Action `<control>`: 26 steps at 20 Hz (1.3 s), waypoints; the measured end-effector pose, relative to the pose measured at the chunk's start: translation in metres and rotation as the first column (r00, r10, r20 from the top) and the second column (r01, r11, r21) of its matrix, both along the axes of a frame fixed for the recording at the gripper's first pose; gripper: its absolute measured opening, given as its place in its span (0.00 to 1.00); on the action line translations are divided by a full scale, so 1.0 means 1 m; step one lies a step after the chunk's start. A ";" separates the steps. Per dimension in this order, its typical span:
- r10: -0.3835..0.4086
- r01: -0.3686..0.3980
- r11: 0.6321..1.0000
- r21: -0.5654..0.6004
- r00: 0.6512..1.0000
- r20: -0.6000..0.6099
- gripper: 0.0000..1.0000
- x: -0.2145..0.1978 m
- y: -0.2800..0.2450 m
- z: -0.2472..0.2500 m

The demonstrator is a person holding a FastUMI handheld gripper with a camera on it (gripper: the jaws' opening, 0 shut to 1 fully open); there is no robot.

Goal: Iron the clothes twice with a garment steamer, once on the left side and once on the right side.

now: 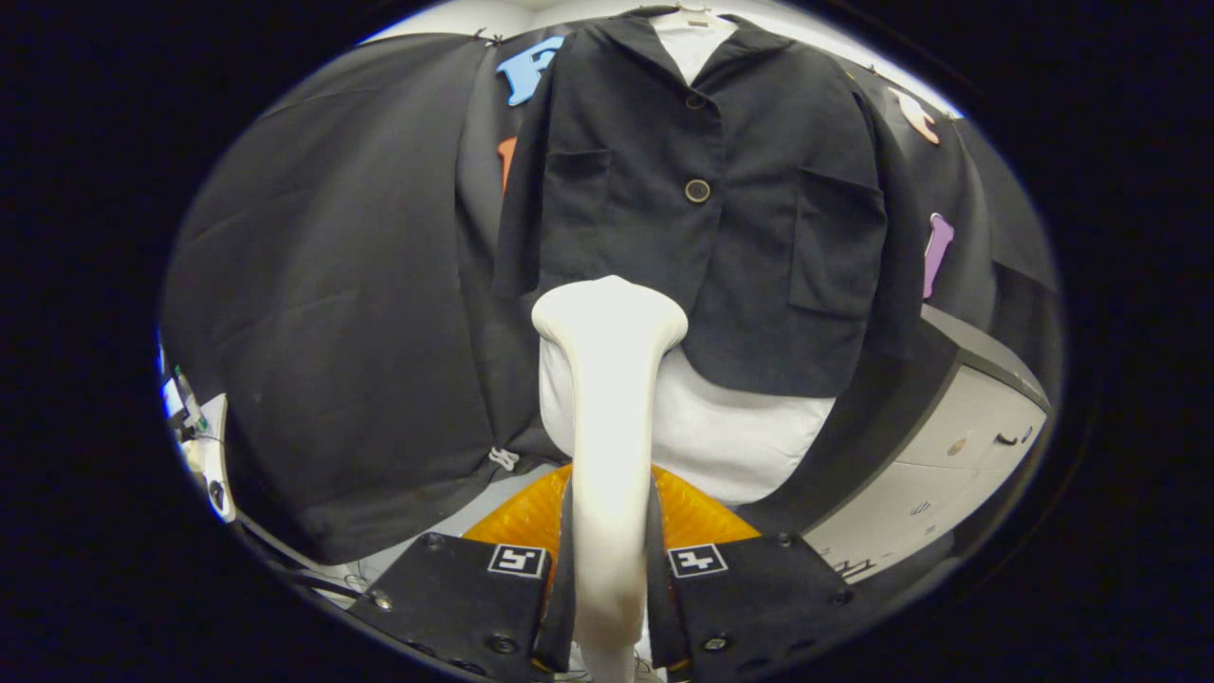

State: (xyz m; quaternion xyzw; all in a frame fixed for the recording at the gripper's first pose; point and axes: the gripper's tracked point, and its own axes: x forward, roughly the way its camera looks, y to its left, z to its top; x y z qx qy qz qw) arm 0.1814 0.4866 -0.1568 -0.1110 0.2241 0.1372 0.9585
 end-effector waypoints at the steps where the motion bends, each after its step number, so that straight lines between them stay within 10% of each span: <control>1: -0.003 0.003 1.000 -0.002 1.000 -0.012 0.34 -0.002 -0.002 -0.005; 26: -0.180 0.137 0.972 0.190 0.956 0.233 0.33 -0.152 -0.192 0.158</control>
